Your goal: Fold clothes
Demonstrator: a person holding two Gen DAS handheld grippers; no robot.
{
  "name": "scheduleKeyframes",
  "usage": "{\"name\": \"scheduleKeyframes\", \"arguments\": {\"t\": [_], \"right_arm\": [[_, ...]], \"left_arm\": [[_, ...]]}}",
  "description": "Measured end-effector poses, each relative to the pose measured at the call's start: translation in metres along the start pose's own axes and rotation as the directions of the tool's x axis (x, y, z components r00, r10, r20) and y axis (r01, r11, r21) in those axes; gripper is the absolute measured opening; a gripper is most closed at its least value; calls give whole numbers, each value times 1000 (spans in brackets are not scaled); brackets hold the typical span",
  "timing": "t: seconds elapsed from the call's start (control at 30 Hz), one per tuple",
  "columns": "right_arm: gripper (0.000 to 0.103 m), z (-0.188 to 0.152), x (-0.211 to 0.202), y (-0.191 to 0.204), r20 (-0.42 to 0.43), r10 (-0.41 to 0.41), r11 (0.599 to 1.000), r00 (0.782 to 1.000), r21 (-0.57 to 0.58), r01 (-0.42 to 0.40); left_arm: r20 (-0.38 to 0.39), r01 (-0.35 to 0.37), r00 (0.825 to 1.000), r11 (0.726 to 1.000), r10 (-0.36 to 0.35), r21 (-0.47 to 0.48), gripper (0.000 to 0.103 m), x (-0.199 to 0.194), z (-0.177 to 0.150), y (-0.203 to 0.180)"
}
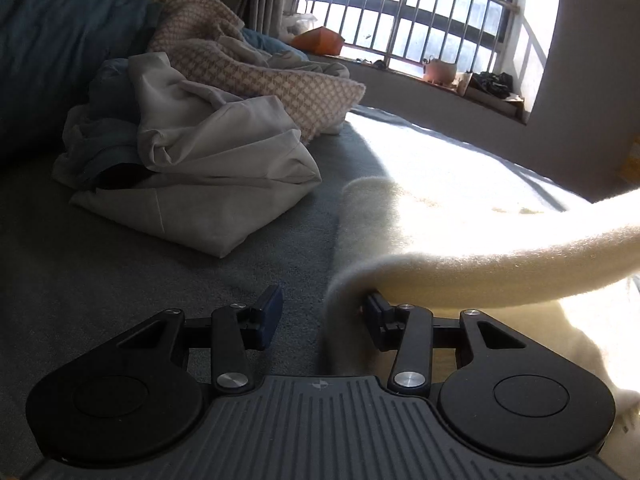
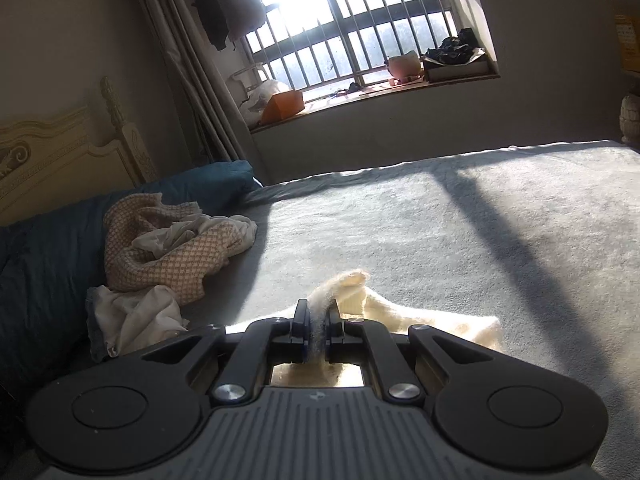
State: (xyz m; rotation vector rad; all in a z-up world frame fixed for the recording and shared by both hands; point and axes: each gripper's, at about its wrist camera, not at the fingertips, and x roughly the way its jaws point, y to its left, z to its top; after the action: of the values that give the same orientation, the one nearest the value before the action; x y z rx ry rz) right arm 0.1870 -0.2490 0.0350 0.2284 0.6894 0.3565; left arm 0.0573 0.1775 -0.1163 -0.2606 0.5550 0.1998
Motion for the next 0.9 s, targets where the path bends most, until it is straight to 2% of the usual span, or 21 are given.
{"name": "scheduleKeyframes", "arguments": {"t": [0.1,0.17,0.23,0.3,0.47,0.6,0.73,0.8,0.9], "right_arm": [[6,-25,21,-23,-82,-86,996,993,-18,84],[6,-58,50,-54,-212,-130,989,969,36,140],[6,-74,57,-67,-227,-118,986,967,87,141],[6,-75,51,-67,-206,-107,986,973,104,131],[6,-49,26,-55,-118,-97,994,988,46,103],[6,-60,39,-66,-182,-143,988,973,23,150],[8,-68,43,-72,-201,-147,987,968,34,157],[14,-67,41,-71,-204,-154,986,967,35,165],[19,-55,29,-70,-151,-235,970,960,27,241]], "left_arm": [[-18,10,1000,1000,-9,11,45,0,-3,-1],[-30,19,999,999,-18,27,45,-1,-5,-2],[-49,32,998,999,-30,28,45,-4,-6,0],[-62,44,997,999,-43,25,45,-9,-6,4],[-52,58,997,998,-59,-20,43,-31,-3,23],[-27,58,998,997,-60,-60,43,-36,2,30],[-6,81,997,997,-81,-19,43,-24,16,16],[2,93,996,995,-93,22,43,-14,24,5],[-20,92,996,992,-91,83,44,5,31,-12]]}}
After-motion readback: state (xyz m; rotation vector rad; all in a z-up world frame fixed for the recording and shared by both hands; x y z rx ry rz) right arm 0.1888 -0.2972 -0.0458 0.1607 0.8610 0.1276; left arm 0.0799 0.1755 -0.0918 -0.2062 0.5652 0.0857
